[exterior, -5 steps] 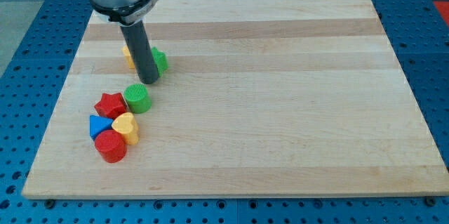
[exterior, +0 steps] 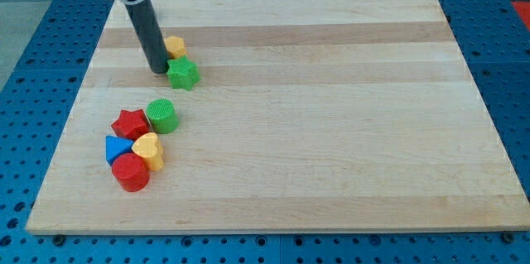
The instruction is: Push the yellow hexagon towards right side of blue cube
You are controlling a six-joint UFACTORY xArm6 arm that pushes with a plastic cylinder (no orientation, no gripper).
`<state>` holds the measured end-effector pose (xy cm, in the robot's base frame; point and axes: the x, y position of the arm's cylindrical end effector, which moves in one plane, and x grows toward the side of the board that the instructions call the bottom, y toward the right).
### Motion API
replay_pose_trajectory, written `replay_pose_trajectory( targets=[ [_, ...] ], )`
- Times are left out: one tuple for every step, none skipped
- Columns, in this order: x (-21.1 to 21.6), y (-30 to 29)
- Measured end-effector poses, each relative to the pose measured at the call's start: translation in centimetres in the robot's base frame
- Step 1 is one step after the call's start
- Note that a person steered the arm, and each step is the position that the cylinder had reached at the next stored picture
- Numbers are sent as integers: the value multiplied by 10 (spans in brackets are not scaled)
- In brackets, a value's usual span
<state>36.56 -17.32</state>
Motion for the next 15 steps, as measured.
replay_pose_trajectory(
  targets=[
    [0, 19],
    [-16, 18],
    [-42, 8],
    [-61, 7],
    [-81, 7],
    [-83, 7],
    [-86, 7],
    [-96, 7],
    [-97, 9],
    [-95, 32],
    [-95, 65],
    [-106, 82],
    [-117, 83],
    [-117, 76],
    [-117, 58]
  ],
)
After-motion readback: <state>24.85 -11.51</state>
